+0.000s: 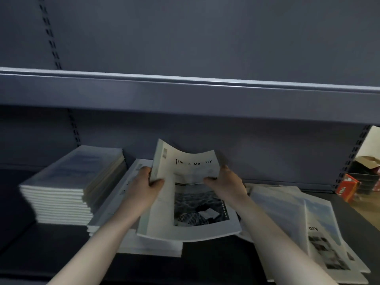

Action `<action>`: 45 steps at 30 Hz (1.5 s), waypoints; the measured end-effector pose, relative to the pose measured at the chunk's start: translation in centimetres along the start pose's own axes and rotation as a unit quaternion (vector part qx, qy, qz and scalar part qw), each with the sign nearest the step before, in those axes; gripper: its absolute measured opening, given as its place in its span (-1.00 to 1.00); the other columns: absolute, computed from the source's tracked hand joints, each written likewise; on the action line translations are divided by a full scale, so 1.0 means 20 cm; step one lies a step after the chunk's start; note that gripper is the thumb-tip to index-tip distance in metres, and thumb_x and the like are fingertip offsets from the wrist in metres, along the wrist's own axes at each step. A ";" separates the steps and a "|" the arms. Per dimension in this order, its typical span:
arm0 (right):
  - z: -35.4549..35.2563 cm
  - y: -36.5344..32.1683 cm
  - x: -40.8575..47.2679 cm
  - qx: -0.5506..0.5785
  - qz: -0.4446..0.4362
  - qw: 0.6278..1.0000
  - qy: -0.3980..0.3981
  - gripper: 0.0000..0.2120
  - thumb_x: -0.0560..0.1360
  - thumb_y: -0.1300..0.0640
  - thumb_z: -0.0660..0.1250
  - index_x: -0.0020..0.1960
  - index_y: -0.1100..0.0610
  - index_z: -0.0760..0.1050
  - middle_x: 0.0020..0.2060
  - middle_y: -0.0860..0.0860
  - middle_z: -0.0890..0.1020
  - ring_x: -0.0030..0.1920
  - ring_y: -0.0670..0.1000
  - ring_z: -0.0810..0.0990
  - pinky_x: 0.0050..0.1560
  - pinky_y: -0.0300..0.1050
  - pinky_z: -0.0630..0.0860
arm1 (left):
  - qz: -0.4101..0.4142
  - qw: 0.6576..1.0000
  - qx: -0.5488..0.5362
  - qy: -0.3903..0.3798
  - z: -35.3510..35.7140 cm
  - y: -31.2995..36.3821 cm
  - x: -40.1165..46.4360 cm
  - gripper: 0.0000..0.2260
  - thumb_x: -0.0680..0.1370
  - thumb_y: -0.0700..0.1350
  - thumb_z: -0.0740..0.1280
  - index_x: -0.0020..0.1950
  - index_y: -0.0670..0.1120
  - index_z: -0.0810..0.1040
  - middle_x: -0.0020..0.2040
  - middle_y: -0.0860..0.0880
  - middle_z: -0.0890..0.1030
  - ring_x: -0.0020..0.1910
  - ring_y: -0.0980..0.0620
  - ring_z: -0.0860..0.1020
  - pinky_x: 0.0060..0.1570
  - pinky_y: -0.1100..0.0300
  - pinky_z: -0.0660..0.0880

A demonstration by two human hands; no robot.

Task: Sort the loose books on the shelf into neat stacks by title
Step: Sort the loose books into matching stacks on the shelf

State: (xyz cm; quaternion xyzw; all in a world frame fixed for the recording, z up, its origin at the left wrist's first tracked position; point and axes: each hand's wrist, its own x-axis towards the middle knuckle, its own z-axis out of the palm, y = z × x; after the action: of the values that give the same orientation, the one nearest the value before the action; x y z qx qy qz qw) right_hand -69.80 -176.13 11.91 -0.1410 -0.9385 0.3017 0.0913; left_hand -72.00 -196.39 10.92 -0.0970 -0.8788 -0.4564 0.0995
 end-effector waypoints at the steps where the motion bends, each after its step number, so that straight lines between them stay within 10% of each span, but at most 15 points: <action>1: 0.03 -0.03 0.00 0.007 -0.005 1.000 -0.009 -0.64 0.53 -0.03 0.29 0.14 0.22 0.34 -0.06 0.09 0.54 -0.02 0.15 0.58 -0.13 -0.02 0.50 | -0.002 1.000 0.013 0.004 -0.04 -0.03 0.00 -0.87 0.55 -0.12 0.31 0.02 -0.14 0.44 -0.22 0.01 0.51 -0.28 0.07 0.48 -0.35 0.23 0.34; 10: 0.32 -0.19 0.01 0.049 -0.021 0.998 -0.038 -0.69 0.48 0.01 0.28 0.13 0.18 0.45 -0.28 0.00 0.50 -0.28 0.04 0.51 -0.42 -0.17 0.31 | -0.040 0.987 0.155 0.005 -0.27 -0.28 0.02 -0.73 0.56 0.00 0.28 -0.28 0.02 0.28 -0.35 0.09 0.42 -0.37 0.15 0.42 -0.42 0.26 0.24; 18: 0.40 -0.22 -0.04 0.014 0.008 1.000 0.013 -0.62 0.57 -0.09 0.19 0.25 0.14 0.40 0.10 0.08 0.55 0.07 0.15 0.56 -0.10 -0.07 0.43 | -0.035 0.954 0.297 0.019 -0.25 -0.40 0.06 -0.63 0.58 0.15 0.15 0.03 -0.15 0.51 0.17 -0.16 0.51 0.24 -0.17 0.42 0.23 0.02 0.34; 24: 0.41 -0.24 -0.03 -0.027 0.030 0.999 0.026 -0.56 0.60 -0.12 0.11 0.33 0.15 0.36 0.22 0.13 0.43 0.14 0.19 0.51 -0.07 -0.08 0.35 | 0.001 0.960 0.275 -0.060 -0.22 -0.39 0.12 -0.64 0.65 0.02 -0.01 0.18 -0.22 0.39 0.15 -0.21 0.54 0.07 -0.16 0.57 -0.03 0.05 0.46; 32: 0.44 -0.26 0.04 -0.038 0.047 0.998 0.035 -0.58 0.63 -0.10 0.07 0.30 0.19 0.36 0.19 0.14 0.49 0.15 0.19 0.52 -0.06 -0.06 0.37 | 0.018 0.930 0.356 -0.090 -0.17 -0.43 0.25 -0.56 0.63 -0.25 0.02 0.51 -0.30 0.07 0.34 -0.24 0.44 0.26 -0.17 0.50 0.15 0.04 0.43; 45: 0.45 -0.25 0.07 -0.051 0.046 0.997 0.043 -0.64 0.63 -0.07 0.03 0.18 0.19 0.40 0.05 0.12 0.58 0.02 0.16 0.57 -0.17 -0.11 0.36 | 0.039 0.920 0.390 -0.033 -0.17 -0.37 0.23 -0.68 0.59 -0.31 0.07 0.31 -0.19 0.41 0.20 -0.17 0.55 0.14 -0.16 0.57 0.00 0.00 0.50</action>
State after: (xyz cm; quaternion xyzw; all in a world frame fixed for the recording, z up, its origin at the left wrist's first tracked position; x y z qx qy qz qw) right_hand -74.40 -184.43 7.87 -0.2019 -0.9403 0.2508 0.1102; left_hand -77.99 -203.12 8.20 -0.0998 -0.9854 -0.0702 0.1184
